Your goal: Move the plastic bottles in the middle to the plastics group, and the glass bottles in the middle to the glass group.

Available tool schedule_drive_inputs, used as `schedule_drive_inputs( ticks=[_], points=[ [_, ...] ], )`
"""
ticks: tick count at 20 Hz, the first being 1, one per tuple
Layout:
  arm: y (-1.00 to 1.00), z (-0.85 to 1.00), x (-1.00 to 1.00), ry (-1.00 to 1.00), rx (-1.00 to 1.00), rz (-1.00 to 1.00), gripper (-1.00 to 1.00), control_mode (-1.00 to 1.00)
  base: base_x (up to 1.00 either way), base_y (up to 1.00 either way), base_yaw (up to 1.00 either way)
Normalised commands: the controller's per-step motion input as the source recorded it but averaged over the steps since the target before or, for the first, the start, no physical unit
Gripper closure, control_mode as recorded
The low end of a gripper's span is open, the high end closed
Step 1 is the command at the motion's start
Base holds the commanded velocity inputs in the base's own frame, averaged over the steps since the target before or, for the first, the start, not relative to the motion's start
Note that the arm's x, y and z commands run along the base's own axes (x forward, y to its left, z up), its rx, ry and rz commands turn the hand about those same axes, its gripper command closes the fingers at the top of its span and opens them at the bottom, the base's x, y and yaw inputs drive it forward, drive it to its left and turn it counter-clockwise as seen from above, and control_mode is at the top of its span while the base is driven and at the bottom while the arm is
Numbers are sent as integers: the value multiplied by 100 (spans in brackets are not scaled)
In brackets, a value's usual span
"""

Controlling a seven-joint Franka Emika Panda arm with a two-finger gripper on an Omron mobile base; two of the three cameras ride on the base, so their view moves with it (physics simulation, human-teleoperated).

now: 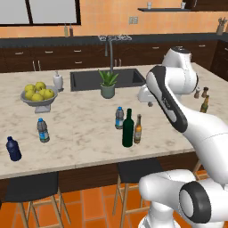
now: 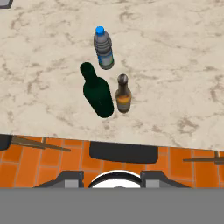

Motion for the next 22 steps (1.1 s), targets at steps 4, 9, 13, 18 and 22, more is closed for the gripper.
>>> schedule_drive_inputs(
  ticks=[4,9,13,18,22],
  points=[
    [4,-2,-31,0,0,0,-100,-100,0,0,0],
    [44,-2,-41,0,-1,6,-100,-100,0,0,0],
    [54,0,-8,0,-3,1,-100,-100,0,0,0],
    [20,0,4,0,-1,-1,-100,-100,0,0,0],
    [0,-3,16,-1,-5,0,-100,-100,0,0,0]
  ],
)
